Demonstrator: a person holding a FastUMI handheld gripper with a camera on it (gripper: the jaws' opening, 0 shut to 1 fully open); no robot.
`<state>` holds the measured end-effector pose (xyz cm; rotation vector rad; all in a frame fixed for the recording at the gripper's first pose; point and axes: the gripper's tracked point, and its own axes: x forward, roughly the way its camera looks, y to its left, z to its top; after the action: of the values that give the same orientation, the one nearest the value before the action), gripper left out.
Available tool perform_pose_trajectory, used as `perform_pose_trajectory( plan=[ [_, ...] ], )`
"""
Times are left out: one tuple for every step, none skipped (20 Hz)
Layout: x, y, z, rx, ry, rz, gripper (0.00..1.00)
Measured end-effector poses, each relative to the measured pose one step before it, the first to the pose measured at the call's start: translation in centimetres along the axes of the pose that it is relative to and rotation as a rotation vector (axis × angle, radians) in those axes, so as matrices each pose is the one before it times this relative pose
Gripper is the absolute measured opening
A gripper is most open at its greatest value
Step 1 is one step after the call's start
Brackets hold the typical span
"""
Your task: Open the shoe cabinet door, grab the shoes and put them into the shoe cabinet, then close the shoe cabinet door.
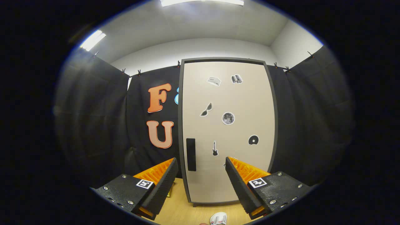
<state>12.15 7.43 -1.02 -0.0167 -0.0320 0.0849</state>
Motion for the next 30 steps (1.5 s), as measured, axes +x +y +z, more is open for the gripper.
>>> perform_pose_trajectory(
  plan=[
    [1.302,0.529,-0.348,-0.00047,-0.00076,0.00077,0.95],
    [1.345,0.506,-0.321,-0.00117,0.00150,0.00186,0.95],
    [1.390,0.695,-0.435,-0.00134,0.00208,0.00240,0.95],
    [1.393,0.432,-0.334,-0.00283,0.00179,0.00167,0.95],
    [1.320,0.479,-0.426,-0.00408,0.00214,-0.00110,0.95],
    [1.235,0.217,-0.441,-0.00639,0.00587,-0.00576,0.95],
    [1.095,0.331,-0.454,-0.00328,0.00556,-0.00168,0.95],
    [1.221,0.070,-0.490,-0.00176,0.00719,-0.00775,0.95],
    [1.080,0.058,-0.442,0.00174,0.00445,-0.00830,0.95],
    [0.966,-0.031,-0.456,-0.00155,0.00384,-0.00726,0.95],
    [0.830,-0.091,-0.445,-0.00310,0.00811,-0.00908,0.95],
    [0.706,-0.066,-0.330,-0.00237,0.00483,-0.00614,0.95],
    [0.565,0.024,-0.342,-0.00738,0.00814,-0.00401,0.95],
    [0.417,-0.224,-0.202,-0.00647,0.00234,-0.01140,0.95],
    [0.382,-0.017,-0.205,-0.00442,0.00139,-0.00713,0.95],
    [0.252,-0.131,-0.162,-0.00201,0.00193,-0.00992,0.94],
    [0.211,-0.156,-0.214,0.00282,0.00352,-0.00836,0.93],
    [0.228,0.040,-0.223,0.00310,0.00567,-0.00101,0.87],
    [0.270,-0.002,-0.352,-0.00050,0.00863,-0.00388,0.82],
    [0.238,-0.022,-0.363,-0.00062,0.01040,-0.00160,0.75],
    [0.108,0.207,-0.245,0.00096,0.00830,0.00515,0.68],
    [0.081,0.458,-0.016,0.00172,0.00074,0.01545,0.58],
    [0.048,0.234,0.067,-0.00602,-0.00510,0.00287,0.52],
    [-0.008,-0.075,-0.064,-0.00713,-0.00008,-0.00576,0.39],
    [-0.075,-0.006,-0.013,0.00196,0.00217,-0.00212,0.38],
    [-0.081,-0.020,-0.032,0.00907,0.00710,0.00522,0.35],
    [-0.077,0.006,-0.059,0.01531,0.00430,0.00931,0.34],
    [-0.208,-0.001,0.010,0.01004,0.00398,0.00946,0.32],
    [-0.176,-0.063,0.022,0.00102,-0.00175,0.00712,0.31],
    [-0.322,-0.059,0.030,-0.00429,-0.00338,0.00433,0.30]
  ],
)
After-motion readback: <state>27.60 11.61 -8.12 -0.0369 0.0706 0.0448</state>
